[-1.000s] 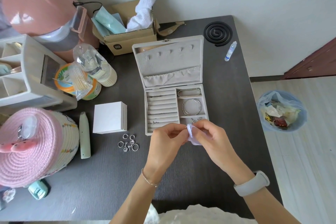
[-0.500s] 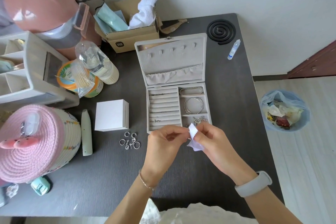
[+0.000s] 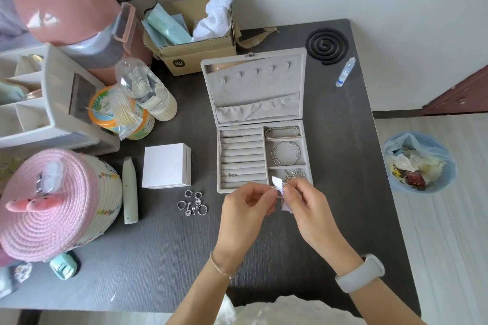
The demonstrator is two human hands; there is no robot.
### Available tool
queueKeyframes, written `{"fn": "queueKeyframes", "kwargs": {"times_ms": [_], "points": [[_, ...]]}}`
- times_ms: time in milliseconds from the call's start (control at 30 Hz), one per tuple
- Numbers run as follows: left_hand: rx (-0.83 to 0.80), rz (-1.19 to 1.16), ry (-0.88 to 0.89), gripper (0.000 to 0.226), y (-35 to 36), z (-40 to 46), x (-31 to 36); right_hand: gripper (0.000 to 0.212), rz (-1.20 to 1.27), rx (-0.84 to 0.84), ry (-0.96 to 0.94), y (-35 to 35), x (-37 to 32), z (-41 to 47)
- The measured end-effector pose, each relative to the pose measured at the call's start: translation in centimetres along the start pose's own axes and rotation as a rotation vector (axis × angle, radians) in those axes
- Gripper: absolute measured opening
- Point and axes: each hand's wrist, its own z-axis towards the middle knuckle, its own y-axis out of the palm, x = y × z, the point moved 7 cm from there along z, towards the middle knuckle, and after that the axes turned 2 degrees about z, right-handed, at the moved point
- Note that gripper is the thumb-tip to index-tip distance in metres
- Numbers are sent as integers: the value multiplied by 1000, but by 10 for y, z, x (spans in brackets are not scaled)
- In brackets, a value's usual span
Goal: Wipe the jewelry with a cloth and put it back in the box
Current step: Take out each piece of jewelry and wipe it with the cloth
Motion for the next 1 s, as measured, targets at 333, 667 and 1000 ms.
{"fn": "queueKeyframes", "kwargs": {"times_ms": [333,667,1000], "points": [[133,67,-128,13,-28,2,-57,33,-55,217,116,-9,20,4],[438,448,-255,7,-88,12,-124,32,-74,196,212,-10,33,2],[517,600,36,20,-73,26,-86,35,-47,196,201,-18,28,6]]}}
